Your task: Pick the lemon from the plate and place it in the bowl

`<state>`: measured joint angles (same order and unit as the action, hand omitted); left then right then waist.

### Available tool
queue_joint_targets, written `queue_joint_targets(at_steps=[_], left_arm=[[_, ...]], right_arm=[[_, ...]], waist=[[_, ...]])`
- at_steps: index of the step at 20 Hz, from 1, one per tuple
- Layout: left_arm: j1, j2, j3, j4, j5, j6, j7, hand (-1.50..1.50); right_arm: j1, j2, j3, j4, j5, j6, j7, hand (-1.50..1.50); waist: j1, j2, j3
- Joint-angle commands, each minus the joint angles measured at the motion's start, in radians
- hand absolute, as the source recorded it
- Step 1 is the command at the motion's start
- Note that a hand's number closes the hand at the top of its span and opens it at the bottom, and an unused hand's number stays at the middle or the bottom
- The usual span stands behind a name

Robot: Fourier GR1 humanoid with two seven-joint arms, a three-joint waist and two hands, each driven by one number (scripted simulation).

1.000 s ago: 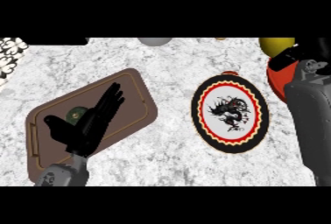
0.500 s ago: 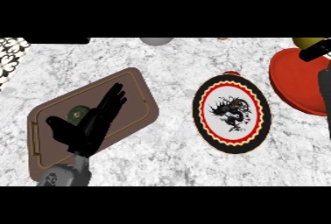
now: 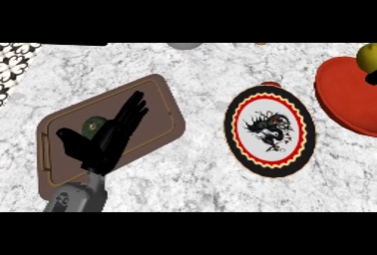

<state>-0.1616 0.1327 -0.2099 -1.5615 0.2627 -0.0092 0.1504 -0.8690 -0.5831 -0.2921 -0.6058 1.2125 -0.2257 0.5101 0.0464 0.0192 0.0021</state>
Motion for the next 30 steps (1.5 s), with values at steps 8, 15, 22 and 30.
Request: queue_joint_targets(at_steps=[8,15,22,30], left_arm=[[0.006,-0.014,-0.014,-0.008,-0.009,-0.009,0.004,0.0],[0.02,0.0,0.009,0.021,-0.009,-0.023,-0.027,0.0],[0.018,0.01,0.049,0.013,-0.004,0.002,0.0,0.0],[0.087,0.008,0.047,-0.02,-0.014,0.027,0.012,0.0]], right_arm=[[-0.058,-0.054,-0.189,0.29,-0.146,-0.124,-0.148,-1.5],[-0.016,0.019,-0.4,0.138,-0.404,-0.384,-0.444,-1.5],[0.037,0.156,-0.493,-0.077,-0.663,-0.33,-0.789,-1.5],[0.292,0.429,-0.413,-0.552,-0.77,-0.238,-0.857,-1.5]], waist=[[0.02,0.007,0.003],[-0.027,-0.009,0.007],[-0.063,-0.028,0.0],[-0.117,-0.054,-0.005]])
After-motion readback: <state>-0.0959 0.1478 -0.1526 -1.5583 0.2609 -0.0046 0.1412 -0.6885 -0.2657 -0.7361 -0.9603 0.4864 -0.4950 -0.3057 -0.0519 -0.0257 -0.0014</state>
